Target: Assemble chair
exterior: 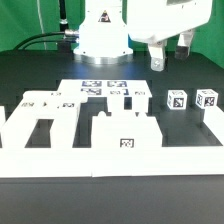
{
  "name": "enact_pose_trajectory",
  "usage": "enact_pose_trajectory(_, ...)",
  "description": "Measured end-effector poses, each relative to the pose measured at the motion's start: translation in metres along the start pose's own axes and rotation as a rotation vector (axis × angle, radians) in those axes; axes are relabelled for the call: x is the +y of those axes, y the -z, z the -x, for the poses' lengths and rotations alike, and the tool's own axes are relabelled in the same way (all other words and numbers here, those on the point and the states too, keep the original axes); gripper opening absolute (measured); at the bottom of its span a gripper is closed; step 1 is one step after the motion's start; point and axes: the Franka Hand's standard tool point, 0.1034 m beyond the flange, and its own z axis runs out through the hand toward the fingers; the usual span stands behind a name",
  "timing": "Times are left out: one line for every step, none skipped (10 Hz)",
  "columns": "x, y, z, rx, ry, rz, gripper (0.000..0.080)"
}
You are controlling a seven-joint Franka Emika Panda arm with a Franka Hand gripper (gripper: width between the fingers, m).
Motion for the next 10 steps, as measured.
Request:
enact_pose_trajectory(0.000, 0.000, 0.000, 0.000, 0.000, 0.000, 0.0650)
enact_pose_trajectory(0.000, 0.000, 0.000, 0.000, 0.000, 0.000, 0.0650)
enact_pose_trajectory(0.000, 0.000, 0.000, 0.000, 0.000, 0.000, 0.0650)
enact_pose_trajectory(0.000, 0.000, 0.000, 0.000, 0.000, 0.000, 0.0650)
enact_pose_trajectory(0.001, -0.002, 0.001, 0.001, 0.004, 0.000, 0.0650)
enact_pose_trajectory(0.012, -0.017, 0.007, 0.018, 0.044, 0.018, 0.0650)
enact_pose_trajectory(0.019, -0.029, 0.014, 0.014, 0.041, 0.015, 0.0650)
enact_pose_trajectory(0.025, -0.037, 0.016, 0.012, 0.041, 0.012, 0.0650)
enact_pose_trajectory(0.031, -0.044, 0.017, 0.019, 0.051, 0.020, 0.0650)
enact_pose_trajectory(0.035, -0.050, 0.019, 0.019, 0.037, 0.018, 0.0650)
